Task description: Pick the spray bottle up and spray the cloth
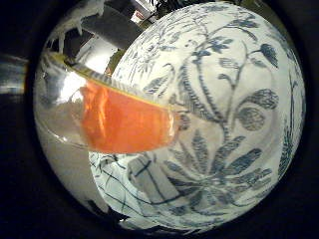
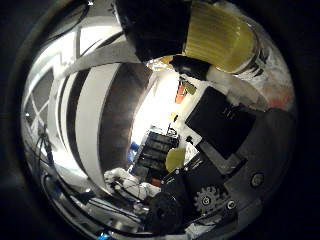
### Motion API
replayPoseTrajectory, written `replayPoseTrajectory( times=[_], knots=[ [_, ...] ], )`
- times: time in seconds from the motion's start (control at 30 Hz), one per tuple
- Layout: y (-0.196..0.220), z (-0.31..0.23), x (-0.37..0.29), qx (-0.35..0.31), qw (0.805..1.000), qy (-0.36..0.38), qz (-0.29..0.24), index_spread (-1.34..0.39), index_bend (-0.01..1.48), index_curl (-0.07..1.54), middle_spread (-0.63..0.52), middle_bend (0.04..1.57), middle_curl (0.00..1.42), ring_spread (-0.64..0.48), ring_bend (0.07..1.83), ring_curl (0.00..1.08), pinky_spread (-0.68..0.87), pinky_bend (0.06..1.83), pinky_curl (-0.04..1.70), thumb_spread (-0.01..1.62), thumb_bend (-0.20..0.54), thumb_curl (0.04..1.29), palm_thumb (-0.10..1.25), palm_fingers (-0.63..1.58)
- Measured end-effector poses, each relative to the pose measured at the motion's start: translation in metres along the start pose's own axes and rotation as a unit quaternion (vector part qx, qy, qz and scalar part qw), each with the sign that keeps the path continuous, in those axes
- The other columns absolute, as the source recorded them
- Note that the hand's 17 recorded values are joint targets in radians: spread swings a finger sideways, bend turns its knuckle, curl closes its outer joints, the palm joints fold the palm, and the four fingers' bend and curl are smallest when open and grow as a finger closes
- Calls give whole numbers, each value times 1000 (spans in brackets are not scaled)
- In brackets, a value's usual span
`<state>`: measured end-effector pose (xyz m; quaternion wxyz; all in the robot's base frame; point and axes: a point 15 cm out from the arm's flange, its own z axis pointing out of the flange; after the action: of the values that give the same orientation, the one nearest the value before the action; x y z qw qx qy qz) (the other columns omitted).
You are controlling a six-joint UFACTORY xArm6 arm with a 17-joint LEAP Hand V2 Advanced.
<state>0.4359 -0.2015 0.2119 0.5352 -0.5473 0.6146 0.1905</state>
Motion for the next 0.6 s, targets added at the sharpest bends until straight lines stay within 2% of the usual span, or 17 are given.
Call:
replayPoseTrajectory(
  times=[0.23, 0.37, 0.6],
  knots=[
    [-8, -6, -30, -1, 1000, -9, -12, -186, 1106, 726, -83, 1267, 607, -158, 1389, 576, -210, 1263, 669, 928, -8, 543, 1060, 1238],
    [-11, -17, -51, 2, 1000, -12, -25, -177, 1136, 722, -72, 1300, 602, -156, 1422, 586, -189, 1268, 732, 896, -9, 601, 1108, 1214],
    [-9, -35, -105, -18, 998, -19, -54, -171, 1166, 711, -66, 1329, 585, -154, 1449, 588, -173, 1224, 856, 861, -13, 687, 1114, 1196]
  ],
)
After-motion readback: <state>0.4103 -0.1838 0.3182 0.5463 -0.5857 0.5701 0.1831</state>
